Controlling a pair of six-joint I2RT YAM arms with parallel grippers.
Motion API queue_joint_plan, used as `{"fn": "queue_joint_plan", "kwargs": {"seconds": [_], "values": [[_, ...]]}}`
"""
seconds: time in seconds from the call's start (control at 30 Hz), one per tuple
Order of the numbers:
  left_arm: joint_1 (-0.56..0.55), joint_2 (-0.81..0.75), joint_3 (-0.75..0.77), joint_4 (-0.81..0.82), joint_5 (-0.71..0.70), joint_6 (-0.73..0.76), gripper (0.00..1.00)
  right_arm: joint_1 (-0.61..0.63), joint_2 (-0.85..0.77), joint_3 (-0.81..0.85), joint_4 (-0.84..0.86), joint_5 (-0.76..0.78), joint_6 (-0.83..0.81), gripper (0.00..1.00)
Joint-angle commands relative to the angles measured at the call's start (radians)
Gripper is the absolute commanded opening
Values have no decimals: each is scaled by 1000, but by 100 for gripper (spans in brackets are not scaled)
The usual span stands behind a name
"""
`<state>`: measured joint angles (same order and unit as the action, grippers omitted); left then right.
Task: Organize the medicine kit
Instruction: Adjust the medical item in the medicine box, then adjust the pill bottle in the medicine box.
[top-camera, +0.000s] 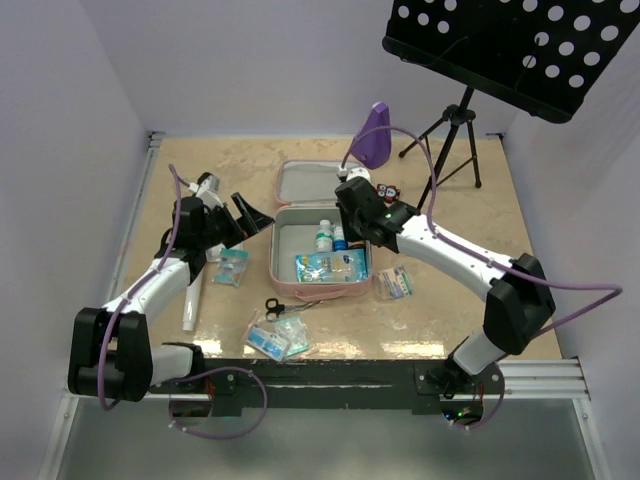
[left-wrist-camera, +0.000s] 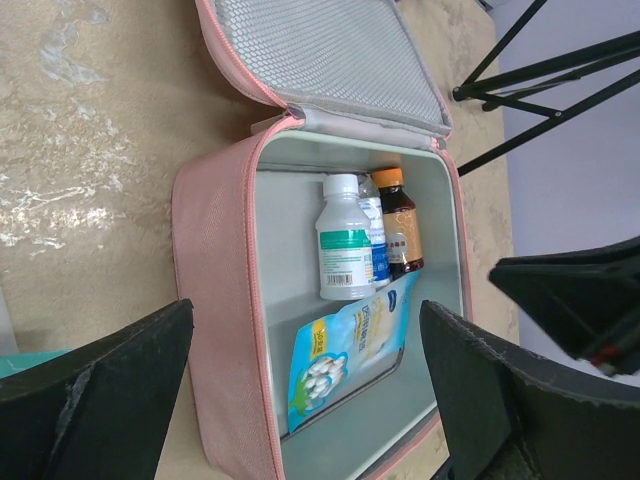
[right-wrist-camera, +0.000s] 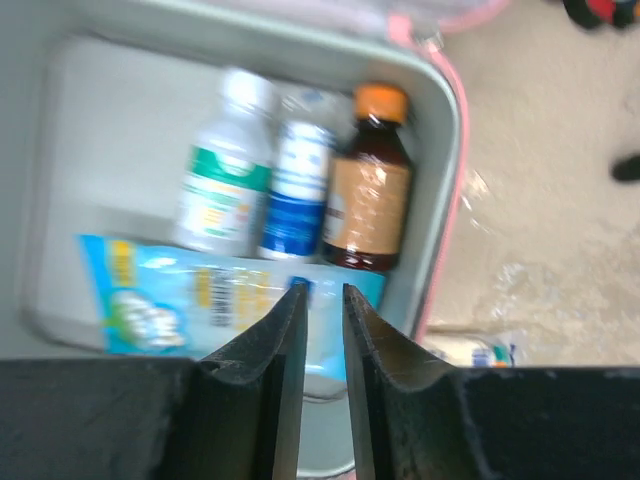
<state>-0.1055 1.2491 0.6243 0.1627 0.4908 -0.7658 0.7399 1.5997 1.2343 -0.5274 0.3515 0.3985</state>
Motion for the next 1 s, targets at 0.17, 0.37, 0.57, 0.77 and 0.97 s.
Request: {"fn": "queue_joint_plan", "kwargs": {"seconds": [0.17,0.37,0.57,0.77,0.97], "values": [[-5,-16,0,1,-6,10,100,105,202,234,124,-224,-3,34],[-5,-24,2,-14,-17,19,100,107,304,277,162,-233,0,35],[-5,-24,3,-22,-24,23,100,98,368,271,152,-201,-3,35],[-3,-13,6,-31,-31,31,100,59,335,186,181,-194,7,34],[-3,1,11,-25,-31,28,100,33,315,145,187,-172,0,34]]}}
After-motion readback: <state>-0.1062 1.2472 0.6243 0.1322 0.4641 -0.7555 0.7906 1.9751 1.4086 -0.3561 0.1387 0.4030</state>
